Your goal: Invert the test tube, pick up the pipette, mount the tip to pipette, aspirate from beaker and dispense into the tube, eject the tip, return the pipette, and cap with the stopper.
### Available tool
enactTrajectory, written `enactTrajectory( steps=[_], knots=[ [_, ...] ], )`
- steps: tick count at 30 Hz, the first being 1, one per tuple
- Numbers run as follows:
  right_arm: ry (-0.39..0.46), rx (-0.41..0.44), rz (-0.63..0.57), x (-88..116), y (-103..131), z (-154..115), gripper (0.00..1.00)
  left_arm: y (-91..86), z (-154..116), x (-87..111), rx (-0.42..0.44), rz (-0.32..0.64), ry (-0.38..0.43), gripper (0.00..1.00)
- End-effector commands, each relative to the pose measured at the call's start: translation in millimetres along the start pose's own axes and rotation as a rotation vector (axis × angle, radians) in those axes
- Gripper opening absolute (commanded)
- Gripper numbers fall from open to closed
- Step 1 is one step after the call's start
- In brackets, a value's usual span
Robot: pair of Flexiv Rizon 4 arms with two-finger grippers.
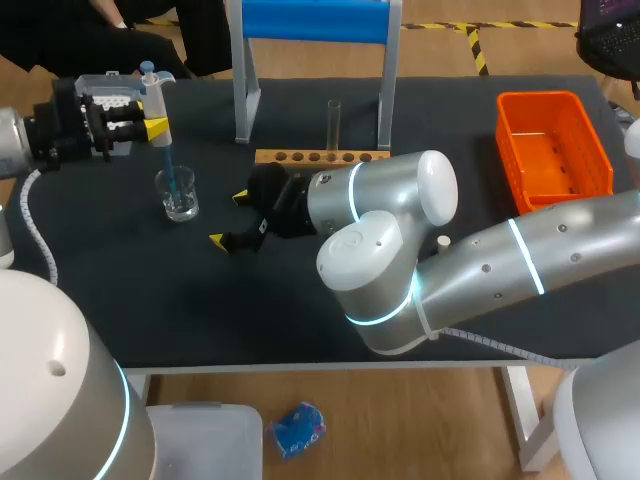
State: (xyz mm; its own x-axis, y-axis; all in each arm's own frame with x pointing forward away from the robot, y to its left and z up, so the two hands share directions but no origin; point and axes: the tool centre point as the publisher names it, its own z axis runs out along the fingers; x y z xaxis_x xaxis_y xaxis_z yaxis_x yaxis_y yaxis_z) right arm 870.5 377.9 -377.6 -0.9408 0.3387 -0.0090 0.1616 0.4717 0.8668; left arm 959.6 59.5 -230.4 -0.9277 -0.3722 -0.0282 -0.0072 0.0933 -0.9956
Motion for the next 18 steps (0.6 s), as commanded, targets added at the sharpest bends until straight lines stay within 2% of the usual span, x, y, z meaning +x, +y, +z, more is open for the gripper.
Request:
enactTrajectory(
  steps=[1, 8, 18],
  knots=[
    [0.000, 0.004, 0.000, 0.2, 0.6, -1.0, 1.00, 3.2, 0.2, -2.2, 0.002, 0.005, -0.004, 0.00],
    [0.000, 0.004, 0.000, 0.2, 0.6, -1.0, 1.00, 8.9, 1.0, -0.5, 0.006, -0.002, -0.006, 0.00],
    [0.000, 0.004, 0.000, 0.2, 0.6, -1.0, 1.00, 7.3, 1.9, 1.3, 0.017, 0.003, -0.010, 0.00]
  ],
)
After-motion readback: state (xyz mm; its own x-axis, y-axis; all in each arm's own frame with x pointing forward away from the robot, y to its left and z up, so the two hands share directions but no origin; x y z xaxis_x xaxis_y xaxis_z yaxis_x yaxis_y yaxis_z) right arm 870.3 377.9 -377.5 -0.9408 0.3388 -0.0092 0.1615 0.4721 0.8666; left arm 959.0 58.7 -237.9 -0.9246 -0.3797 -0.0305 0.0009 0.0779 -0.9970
